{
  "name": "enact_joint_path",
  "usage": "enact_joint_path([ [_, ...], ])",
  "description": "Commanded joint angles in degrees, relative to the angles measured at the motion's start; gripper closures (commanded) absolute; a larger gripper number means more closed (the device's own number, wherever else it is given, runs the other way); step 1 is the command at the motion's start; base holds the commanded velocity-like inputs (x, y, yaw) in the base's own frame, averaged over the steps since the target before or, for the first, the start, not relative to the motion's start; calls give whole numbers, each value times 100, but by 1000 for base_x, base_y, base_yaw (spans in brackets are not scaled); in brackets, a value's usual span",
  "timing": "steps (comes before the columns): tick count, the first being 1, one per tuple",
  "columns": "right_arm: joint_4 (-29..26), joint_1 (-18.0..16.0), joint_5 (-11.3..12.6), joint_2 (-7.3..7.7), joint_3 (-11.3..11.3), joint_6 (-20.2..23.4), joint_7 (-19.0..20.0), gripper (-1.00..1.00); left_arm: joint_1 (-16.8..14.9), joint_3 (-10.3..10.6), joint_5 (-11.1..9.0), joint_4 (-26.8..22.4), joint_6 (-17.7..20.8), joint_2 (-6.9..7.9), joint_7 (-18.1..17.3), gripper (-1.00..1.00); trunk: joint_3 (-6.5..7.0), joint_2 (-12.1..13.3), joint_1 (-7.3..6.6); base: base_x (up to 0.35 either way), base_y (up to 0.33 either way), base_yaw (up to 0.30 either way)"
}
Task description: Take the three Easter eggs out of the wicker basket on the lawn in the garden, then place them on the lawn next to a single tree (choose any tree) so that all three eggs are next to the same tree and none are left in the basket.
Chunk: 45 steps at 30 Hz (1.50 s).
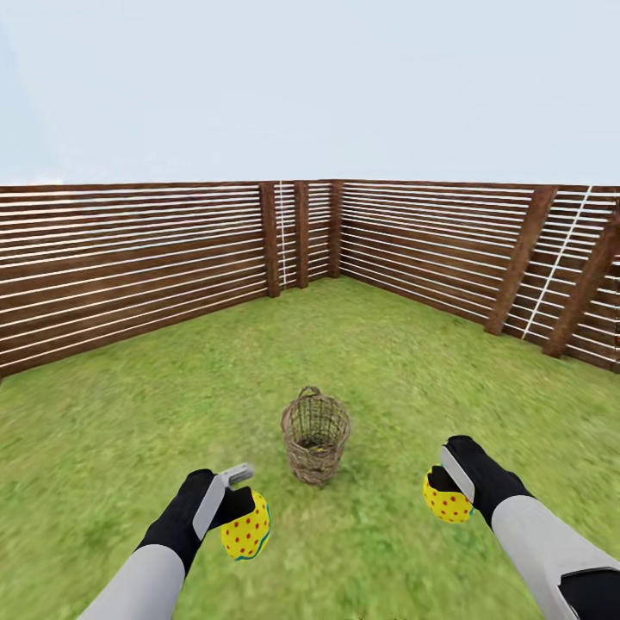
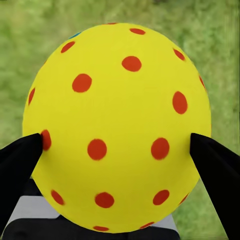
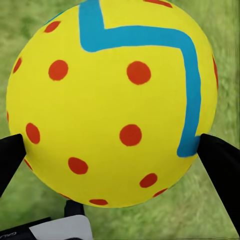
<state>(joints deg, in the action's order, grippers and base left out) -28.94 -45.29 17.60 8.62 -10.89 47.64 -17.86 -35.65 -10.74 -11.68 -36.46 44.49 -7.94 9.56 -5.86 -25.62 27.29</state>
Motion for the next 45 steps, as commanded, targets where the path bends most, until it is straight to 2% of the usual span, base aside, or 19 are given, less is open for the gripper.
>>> enact_joint_path([
  [1,-6,-6,60,7,-44,19,-44,100,-3,-24,-60,-11,25,-6,46,100,8,30,-19,0,0,-297],
  [7,-6,-6,51,-4,-44,17,-50,100,-3,-24,-48,-2,25,-15,43,100,129,271,-151,0,0,-297],
  [13,-6,-6,42,-27,-53,17,-51,100,-3,-13,-45,67,17,-23,40,100,141,271,-151,0,0,-297],
  [17,-5,-6,42,-27,-53,17,-51,100,-3,-9,-45,163,-228,-32,46,100,150,271,-151,0,0,-297],
  [30,-4,-6,42,-8,-49,17,-51,100,-3,-15,-45,162,-247,-32,46,100,176,271,-151,0,0,-297],
  [34,1,-6,42,-7,-53,17,-51,100,-3,-13,-36,165,-249,-32,46,100,184,271,-151,-213,-47,-278],
  [45,1,-6,42,-10,-53,9,-51,100,-3,-7,-36,165,-247,-32,45,100,185,271,-151,-185,-246,-21],
])
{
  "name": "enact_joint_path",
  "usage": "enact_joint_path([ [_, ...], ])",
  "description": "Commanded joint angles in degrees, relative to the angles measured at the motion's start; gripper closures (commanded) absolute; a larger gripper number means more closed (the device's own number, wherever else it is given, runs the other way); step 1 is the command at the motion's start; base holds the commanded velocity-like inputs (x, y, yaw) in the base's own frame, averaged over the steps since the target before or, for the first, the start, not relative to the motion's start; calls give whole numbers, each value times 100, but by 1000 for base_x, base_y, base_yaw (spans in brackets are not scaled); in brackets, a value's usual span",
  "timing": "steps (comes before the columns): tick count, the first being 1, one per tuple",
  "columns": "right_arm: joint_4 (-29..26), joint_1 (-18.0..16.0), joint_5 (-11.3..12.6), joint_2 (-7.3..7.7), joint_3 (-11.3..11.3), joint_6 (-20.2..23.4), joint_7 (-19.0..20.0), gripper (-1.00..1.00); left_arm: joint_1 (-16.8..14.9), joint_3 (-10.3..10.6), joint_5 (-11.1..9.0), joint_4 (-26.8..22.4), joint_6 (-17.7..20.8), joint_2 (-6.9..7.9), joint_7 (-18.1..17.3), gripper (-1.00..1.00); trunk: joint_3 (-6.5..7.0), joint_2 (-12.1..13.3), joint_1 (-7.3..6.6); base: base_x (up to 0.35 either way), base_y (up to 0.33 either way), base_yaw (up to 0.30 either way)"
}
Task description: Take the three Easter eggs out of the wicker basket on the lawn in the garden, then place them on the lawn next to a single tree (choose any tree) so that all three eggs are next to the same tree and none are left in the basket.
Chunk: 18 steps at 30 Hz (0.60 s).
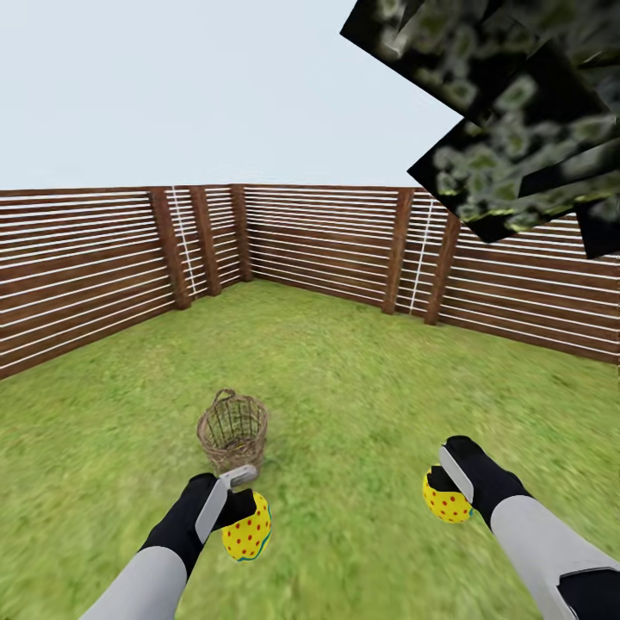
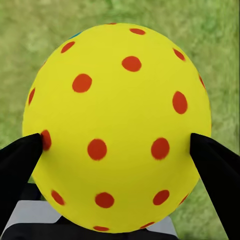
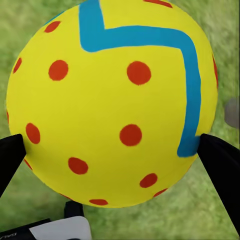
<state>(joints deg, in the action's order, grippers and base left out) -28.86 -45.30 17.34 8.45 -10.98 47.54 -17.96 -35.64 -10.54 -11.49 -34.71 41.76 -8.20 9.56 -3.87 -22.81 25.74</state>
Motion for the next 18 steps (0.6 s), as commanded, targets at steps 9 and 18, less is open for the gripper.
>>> enact_joint_path([
  [9,-8,-5,67,19,-37,19,-41,100,-5,-35,-64,-10,19,11,28,100,-14,-11,5,-284,8,0],
  [18,-8,-5,67,23,-36,19,-41,100,-5,-35,-64,-10,20,3,28,100,-14,-11,5,-343,79,0],
])
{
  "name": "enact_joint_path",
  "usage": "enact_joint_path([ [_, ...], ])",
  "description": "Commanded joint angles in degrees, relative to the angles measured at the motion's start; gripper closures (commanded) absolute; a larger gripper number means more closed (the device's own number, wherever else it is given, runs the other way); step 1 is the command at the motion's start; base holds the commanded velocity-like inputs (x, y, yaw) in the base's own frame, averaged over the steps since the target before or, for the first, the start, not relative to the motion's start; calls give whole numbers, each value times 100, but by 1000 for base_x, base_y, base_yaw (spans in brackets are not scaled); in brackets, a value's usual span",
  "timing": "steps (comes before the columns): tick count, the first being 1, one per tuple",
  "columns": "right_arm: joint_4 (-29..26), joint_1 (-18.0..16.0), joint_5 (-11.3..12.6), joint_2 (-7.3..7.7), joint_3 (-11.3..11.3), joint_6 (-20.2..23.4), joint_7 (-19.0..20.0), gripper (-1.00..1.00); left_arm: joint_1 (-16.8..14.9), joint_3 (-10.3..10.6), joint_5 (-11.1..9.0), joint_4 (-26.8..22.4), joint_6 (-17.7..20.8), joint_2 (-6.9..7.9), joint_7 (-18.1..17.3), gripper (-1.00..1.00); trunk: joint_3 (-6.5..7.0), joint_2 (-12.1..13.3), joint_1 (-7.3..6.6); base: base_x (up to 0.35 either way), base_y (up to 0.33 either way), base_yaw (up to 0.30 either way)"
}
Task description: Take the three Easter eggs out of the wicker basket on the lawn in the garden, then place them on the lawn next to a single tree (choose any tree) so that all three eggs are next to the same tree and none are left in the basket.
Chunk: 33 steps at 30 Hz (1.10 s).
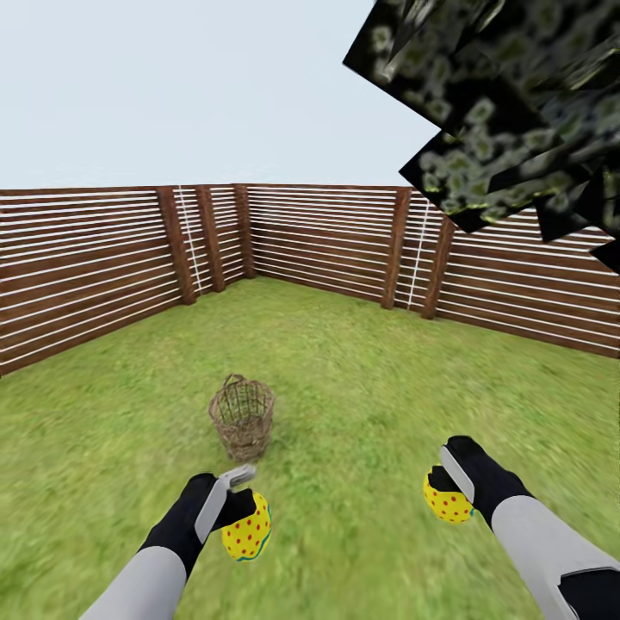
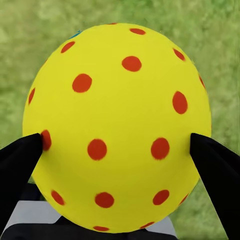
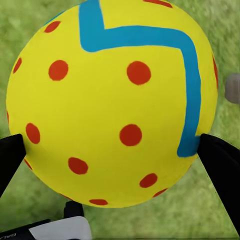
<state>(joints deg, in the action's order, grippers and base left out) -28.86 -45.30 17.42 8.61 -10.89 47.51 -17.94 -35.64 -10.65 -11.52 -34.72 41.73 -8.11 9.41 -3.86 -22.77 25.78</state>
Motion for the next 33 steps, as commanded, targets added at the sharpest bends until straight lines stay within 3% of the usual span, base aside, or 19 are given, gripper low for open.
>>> enact_joint_path([
  [1,-7,-5,63,9,-45,22,-43,100,-4,-24,-61,-9,24,-6,43,100,-14,-14,0,-336,80,0],
  [21,-6,-5,69,9,-45,22,-36,100,-4,-24,-61,-9,21,-7,17,100,43,-14,0,-23,5,-276],
  [33,-6,-5,60,-7,-62,13,-43,100,-4,-42,-87,-13,20,-7,16,100,48,-14,0,-256,54,-25],
])
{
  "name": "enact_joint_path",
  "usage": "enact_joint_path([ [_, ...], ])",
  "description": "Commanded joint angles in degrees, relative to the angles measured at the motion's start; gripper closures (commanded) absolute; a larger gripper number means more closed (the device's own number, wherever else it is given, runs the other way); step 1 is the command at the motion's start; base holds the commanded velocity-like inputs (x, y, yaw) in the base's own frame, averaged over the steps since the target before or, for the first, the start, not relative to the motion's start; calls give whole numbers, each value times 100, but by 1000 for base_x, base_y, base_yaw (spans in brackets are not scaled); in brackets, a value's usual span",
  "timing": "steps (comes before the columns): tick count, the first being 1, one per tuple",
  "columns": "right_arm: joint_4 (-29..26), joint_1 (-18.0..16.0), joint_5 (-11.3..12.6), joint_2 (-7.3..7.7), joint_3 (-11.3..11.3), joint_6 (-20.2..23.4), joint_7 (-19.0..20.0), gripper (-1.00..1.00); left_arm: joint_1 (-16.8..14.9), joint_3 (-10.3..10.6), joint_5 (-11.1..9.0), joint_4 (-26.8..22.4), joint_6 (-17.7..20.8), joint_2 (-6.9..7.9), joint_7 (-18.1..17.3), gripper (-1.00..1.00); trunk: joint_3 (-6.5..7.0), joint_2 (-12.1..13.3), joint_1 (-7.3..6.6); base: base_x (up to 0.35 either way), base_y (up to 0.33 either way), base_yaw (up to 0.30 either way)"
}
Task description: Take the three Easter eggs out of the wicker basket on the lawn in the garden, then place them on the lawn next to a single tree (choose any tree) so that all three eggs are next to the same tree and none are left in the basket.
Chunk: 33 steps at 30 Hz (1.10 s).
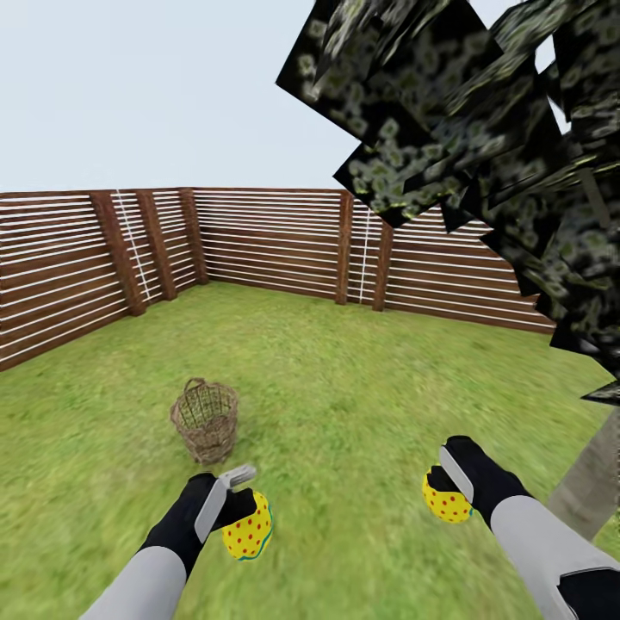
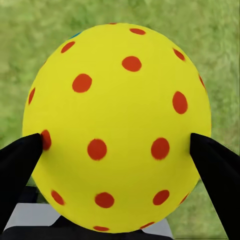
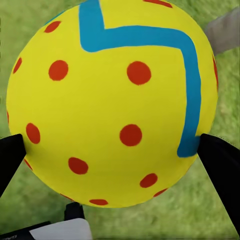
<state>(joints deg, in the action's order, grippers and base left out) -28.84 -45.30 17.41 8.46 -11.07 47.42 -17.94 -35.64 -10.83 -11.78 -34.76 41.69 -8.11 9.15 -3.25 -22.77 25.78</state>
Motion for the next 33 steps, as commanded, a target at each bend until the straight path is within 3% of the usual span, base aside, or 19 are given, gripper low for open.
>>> enact_joint_path([
  [1,-8,-5,60,7,-43,22,-43,100,-4,-24,-61,-7,24,-6,42,100,-14,-14,0,-342,96,0],
  [10,-8,-5,62,-2,-37,22,-40,100,-4,-24,-51,-5,24,-6,43,100,-14,-14,0,-326,91,-30],
  [21,-8,-5,61,3,-44,30,-34,100,-4,-24,-36,-12,24,3,70,100,-3,-14,0,-12,3,-285],
  [33,-8,-5,60,-2,-61,29,-34,100,-4,-33,-46,-13,24,5,78,100,-3,-14,0,-282,0,-10],
])
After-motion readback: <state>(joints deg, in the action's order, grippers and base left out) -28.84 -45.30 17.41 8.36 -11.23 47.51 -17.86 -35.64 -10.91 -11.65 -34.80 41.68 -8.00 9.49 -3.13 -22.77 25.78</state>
